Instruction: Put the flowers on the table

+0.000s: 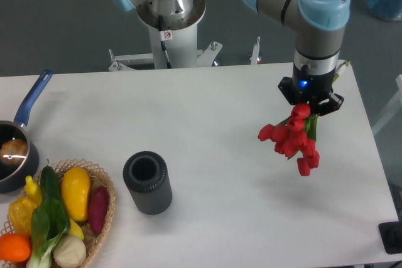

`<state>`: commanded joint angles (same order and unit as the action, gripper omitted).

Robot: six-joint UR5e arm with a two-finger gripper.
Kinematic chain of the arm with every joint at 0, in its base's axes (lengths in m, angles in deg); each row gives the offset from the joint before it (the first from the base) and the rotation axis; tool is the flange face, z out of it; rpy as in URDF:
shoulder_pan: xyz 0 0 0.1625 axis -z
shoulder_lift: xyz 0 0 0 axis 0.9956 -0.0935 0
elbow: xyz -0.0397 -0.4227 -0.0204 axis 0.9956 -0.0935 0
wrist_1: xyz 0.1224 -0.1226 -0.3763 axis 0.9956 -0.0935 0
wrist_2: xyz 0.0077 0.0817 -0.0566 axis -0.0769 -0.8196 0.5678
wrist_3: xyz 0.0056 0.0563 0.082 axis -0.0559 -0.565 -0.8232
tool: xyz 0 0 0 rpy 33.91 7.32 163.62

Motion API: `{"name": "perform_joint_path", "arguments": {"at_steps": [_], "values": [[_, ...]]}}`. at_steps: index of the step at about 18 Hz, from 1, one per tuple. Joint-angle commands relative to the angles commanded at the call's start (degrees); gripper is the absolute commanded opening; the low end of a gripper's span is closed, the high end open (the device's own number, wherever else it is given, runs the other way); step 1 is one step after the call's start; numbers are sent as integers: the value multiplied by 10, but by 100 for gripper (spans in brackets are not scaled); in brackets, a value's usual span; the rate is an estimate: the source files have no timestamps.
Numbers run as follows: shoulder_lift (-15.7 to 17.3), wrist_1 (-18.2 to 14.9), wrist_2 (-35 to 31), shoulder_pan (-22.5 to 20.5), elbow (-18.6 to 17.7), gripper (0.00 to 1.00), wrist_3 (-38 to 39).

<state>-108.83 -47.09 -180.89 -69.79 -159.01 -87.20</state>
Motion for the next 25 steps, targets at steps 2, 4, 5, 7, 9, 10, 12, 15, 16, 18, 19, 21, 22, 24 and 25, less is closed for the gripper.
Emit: {"name": "perform_joint_path", "arguments": {"at_steps": [2, 4, 5, 7, 9, 10, 12, 15, 16, 18, 19, 21, 22, 24, 25], "values": [[-3, 1, 2, 8, -3, 4, 4], [-6, 2, 4, 18, -9, 5, 10], [-6, 2, 4, 22, -12, 8, 9], [-7, 4, 4, 25, -25, 14, 9], [-9, 7, 4, 29, -36, 25, 8], [-14, 9, 4, 38, -36, 28, 9], [-18, 9, 4, 42, -36, 39, 9], [-22, 11, 4, 49, -36, 61, 9], [-23, 11, 6, 51, -35, 95, 7], [-23, 15, 10, 52, -35, 100, 10], [-22, 15, 10, 52, -35, 100, 10], [-19, 15, 11, 50, -34, 100, 10], [-17, 15, 15, 50, -34, 100, 10], [-16, 16, 16, 44, -34, 100, 10], [-14, 16, 16, 41, -32, 100, 10]]}}
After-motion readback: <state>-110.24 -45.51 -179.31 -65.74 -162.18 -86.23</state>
